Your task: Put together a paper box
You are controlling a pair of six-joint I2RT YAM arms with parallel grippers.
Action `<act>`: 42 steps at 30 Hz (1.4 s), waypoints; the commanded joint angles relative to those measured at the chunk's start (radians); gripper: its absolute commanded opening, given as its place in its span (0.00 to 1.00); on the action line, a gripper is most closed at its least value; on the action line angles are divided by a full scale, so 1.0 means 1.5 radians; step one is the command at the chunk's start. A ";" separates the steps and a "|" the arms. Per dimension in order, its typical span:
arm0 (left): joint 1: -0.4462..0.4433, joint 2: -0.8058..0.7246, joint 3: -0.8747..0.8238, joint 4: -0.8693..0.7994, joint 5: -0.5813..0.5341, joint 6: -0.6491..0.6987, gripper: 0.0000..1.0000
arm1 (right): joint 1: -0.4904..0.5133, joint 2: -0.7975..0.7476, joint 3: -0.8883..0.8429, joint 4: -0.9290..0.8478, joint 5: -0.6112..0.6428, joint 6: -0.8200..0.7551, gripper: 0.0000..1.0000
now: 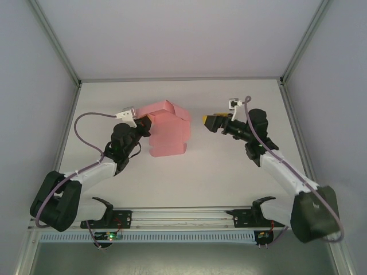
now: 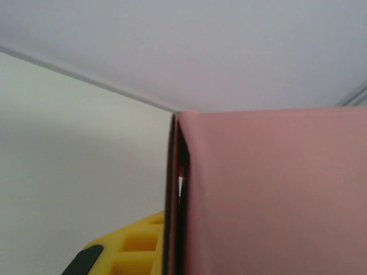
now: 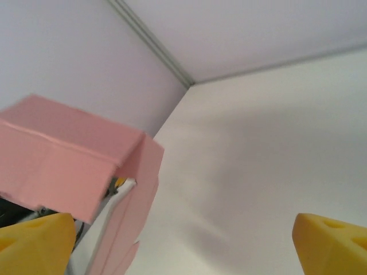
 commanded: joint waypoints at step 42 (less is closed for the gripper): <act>0.002 0.057 0.069 -0.130 0.148 0.053 0.00 | 0.216 0.147 0.232 -0.359 0.158 -0.502 0.71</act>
